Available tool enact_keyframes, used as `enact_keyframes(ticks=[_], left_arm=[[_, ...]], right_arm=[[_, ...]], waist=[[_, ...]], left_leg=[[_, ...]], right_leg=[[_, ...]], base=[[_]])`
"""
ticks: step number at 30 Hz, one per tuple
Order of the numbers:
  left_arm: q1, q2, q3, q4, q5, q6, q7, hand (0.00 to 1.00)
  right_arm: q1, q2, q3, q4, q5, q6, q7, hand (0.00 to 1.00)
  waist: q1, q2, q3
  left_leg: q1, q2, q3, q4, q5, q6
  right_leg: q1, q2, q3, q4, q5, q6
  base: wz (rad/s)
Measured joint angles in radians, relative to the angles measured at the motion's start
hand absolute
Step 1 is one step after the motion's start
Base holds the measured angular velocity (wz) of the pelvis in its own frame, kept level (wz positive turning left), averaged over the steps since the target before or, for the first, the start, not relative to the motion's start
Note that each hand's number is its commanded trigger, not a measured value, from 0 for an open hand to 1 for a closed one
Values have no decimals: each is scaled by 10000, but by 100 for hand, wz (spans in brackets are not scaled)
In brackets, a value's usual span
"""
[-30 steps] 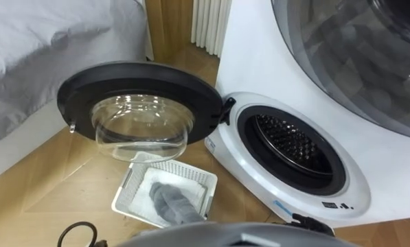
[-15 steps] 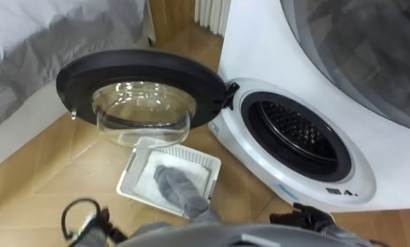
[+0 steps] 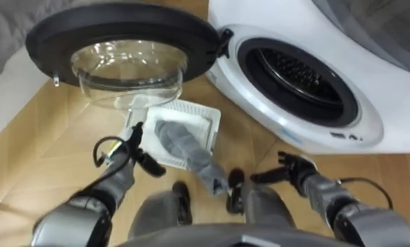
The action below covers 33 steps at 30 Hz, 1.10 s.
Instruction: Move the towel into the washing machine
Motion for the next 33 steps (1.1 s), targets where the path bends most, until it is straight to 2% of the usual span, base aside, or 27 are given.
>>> enact_keyframes(ticks=[4,6,7,9,10,12,14,18,20,23,25,29,33], left_arm=[[-595,9,-540,-20,84,2,201,0],[-772,65,-780,-42,639,2,357,0],[-950,91,-1044,-41,926,1,379,0],[-1218,163,-1377,-41,1123,-9,385,0],[-1417,205,-1554,-42,1147,-2,385,0],[-1725,222,-1886,-68,1295,-8,383,0],[-2065,311,-2216,-169,1646,-163,388,0],[-2320,421,-2739,-344,1936,-275,591,0],[-2501,423,-3090,-394,2004,-325,621,0],[-2863,402,-3236,-411,2114,-497,645,0],[-2997,399,-3238,-412,2324,-584,690,0],[-3089,386,-3269,-411,2410,-647,787,0],[-3216,414,-3544,-410,2415,-650,824,0]], right_arm=[[-307,21,377,-372,-237,-12,-47,0],[-473,27,496,-520,-296,-58,-38,0],[-604,20,606,-523,-223,-91,-31,0],[-760,20,662,-651,-72,-100,44,0],[-886,12,752,-743,15,-126,67,0],[-1153,6,890,-864,196,-134,74,0],[-1260,-53,1181,-1110,266,-302,140,0],[-1467,-60,1405,-1351,775,-542,267,0],[-1612,-41,1489,-1377,841,-620,358,0],[-1714,-40,1609,-1574,1209,-910,387,0],[-1778,0,1611,-1592,1487,-950,449,0],[-1904,35,1627,-1678,1816,-1105,572,0],[-1962,0,1817,-1905,2114,-1253,717,0]], waist=[[-105,-6,28],[-204,-29,60],[-281,-40,119],[-436,-76,163],[-489,-108,206],[-531,-139,224],[-590,-158,244],[-830,-155,247],[-909,-153,248],[-1100,-157,250],[-1110,-156,251],[-1178,-170,253],[-1354,-174,250]], left_leg=[[-1386,14,35,654,8,69],[-1926,19,118,994,-6,93],[-2274,21,129,1226,-16,104],[-2870,63,125,1680,-88,104],[-3267,140,138,2058,-187,101],[-3846,208,144,2550,-314,97],[-4581,395,216,3301,-564,86],[-5458,527,226,4257,-895,73],[-5907,674,237,4755,-1082,68],[-6556,681,232,5220,-1193,60],[-6894,807,228,5554,-1305,74],[-7412,1014,183,6157,-1551,-14],[-8006,1038,34,6674,-1721,-39]], right_leg=[[-1417,-70,141,718,52,-119],[-2031,-98,279,1129,11,-171],[-2394,-141,291,1391,-15,-206],[-2999,-159,335,1803,-86,-262],[-3401,-138,374,2065,-125,-320],[-4008,-145,415,2543,-222,-382],[-4757,-112,494,3160,-330,-496],[-5682,-126,560,4086,-593,-584],[-6147,-80,617,4466,-655,-632],[-6849,-76,722,4987,-777,-640],[-7164,-65,707,5225,-817,-696],[-7661,84,689,5663,-929,-771],[-8204,46,629,6174,-1109,-829]], base=[[-2],[-4],[0],[-2],[-8],[-9],[-17],[-8],[-14],[2],[-10],[-10],[3]])
